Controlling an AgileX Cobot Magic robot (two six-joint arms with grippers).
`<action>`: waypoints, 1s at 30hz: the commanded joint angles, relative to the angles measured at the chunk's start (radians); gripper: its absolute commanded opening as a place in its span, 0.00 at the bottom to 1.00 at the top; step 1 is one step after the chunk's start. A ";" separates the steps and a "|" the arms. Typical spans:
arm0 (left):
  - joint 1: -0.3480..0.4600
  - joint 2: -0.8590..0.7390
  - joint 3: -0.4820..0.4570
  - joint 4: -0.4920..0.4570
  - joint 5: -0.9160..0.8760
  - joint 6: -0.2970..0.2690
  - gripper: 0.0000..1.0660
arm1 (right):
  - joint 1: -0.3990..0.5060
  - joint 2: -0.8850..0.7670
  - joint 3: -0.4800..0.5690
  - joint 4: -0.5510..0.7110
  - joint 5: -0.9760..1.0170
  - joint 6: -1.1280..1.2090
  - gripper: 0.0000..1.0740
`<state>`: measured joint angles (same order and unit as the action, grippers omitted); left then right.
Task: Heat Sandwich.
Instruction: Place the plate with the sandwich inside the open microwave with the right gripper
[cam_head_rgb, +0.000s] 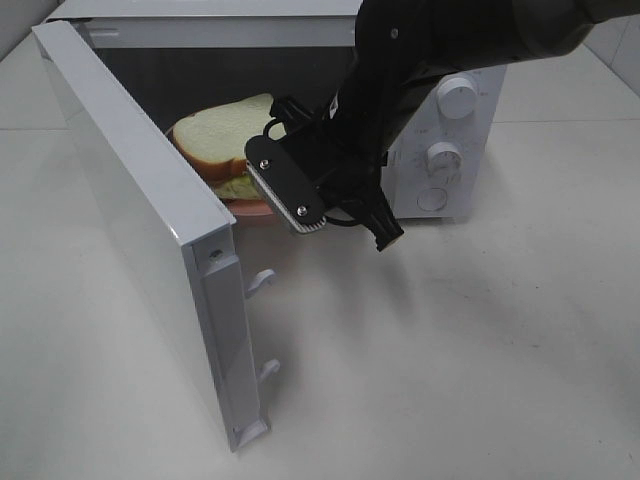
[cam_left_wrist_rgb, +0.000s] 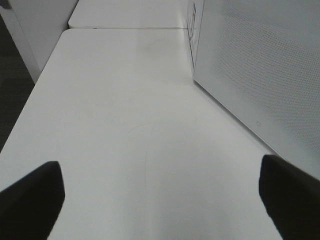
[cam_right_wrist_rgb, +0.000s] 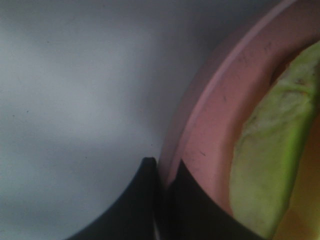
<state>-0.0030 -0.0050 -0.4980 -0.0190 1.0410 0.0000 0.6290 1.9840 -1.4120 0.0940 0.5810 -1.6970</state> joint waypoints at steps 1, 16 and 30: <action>0.001 -0.021 0.002 0.000 -0.006 -0.006 0.94 | 0.001 0.014 -0.048 -0.008 0.013 0.030 0.00; 0.001 -0.021 0.002 0.000 -0.006 -0.005 0.94 | 0.001 0.127 -0.218 -0.089 0.065 0.173 0.01; 0.001 -0.021 0.002 0.000 -0.006 -0.005 0.94 | 0.001 0.238 -0.354 -0.094 0.087 0.231 0.01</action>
<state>-0.0030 -0.0050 -0.4980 -0.0190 1.0410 0.0000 0.6290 2.2180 -1.7440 0.0000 0.6850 -1.4780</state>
